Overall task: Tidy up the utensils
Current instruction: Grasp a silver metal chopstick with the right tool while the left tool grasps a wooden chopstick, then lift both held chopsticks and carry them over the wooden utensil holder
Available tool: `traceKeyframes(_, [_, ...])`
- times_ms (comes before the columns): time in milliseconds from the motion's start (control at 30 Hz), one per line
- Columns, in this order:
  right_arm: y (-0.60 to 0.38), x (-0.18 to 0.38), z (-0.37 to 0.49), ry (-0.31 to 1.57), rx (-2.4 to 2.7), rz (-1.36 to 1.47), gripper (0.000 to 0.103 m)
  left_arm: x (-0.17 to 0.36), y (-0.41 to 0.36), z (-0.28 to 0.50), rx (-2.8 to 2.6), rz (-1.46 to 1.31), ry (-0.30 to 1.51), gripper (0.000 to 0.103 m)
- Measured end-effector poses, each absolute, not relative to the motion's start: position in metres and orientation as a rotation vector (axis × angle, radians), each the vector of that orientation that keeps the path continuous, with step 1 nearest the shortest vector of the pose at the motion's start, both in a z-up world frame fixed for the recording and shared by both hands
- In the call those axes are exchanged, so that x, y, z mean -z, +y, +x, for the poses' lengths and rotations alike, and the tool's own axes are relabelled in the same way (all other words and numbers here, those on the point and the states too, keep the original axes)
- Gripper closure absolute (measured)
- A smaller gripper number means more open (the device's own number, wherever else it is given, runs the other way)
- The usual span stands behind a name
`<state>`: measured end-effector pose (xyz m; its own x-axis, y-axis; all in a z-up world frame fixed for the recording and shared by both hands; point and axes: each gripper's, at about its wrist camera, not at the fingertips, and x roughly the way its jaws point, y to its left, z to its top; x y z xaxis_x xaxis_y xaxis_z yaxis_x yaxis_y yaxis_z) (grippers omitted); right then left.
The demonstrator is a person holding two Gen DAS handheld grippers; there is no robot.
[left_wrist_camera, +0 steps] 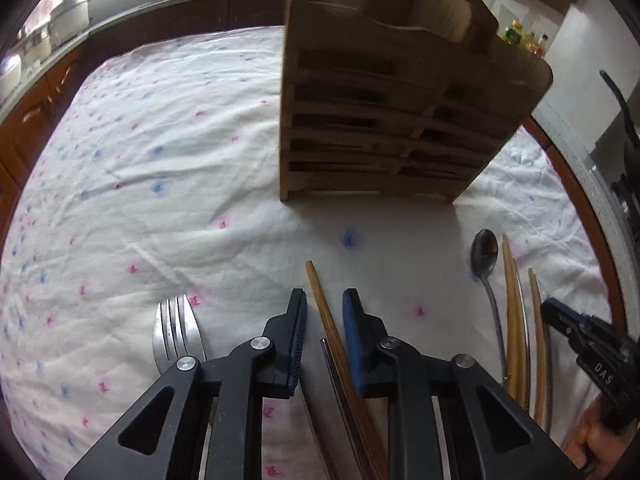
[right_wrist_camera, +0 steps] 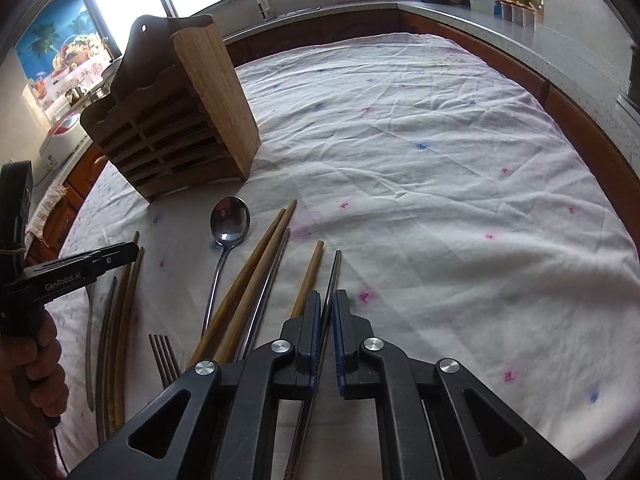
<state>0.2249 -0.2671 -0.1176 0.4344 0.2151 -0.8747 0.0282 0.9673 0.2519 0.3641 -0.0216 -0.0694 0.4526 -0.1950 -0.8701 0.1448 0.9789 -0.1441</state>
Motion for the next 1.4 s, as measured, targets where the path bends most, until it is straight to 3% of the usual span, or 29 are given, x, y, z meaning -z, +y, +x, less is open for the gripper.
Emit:
traceKeyframes(133, [-0.261, 0.118, 0.227, 1.107, -0.119, 0.199, 0.098, 0.073, -0.038, 0.367, 0.206, 0.018, 1.075, 0.089])
traceKeyframes(200, [-0.261, 0.119, 0.226, 1.099, -0.129, 0.192, 0.097, 0.073, -0.048, 0.366, 0.209, 0.06, 1.067, 0.096])
traceKeyframes(333, [-0.267, 0.119, 0.227, 1.103, -0.142, 0.237, 0.098, 0.074, -0.058, 0.364, 0.235, 0.047, 1.066, 0.098])
traceKeyframes(633, [-0.277, 0.091, 0.21, 1.034, -0.168, 0.299, 0.098, 0.038, -0.061, 0.342, 0.282, -0.008, 0.985, 0.099])
traceKeyframes(1067, [-0.276, 0.01, 0.184, 0.847, -0.236, 0.318, 0.099, -0.05, -0.019, 0.245, 0.345, -0.111, 0.79, 0.1])
traceKeyframes(1400, [-0.273, -0.021, 0.169, 0.777, -0.26, 0.318, 0.099, -0.077, 0.006, 0.19, 0.357, -0.141, 0.687, 0.1])
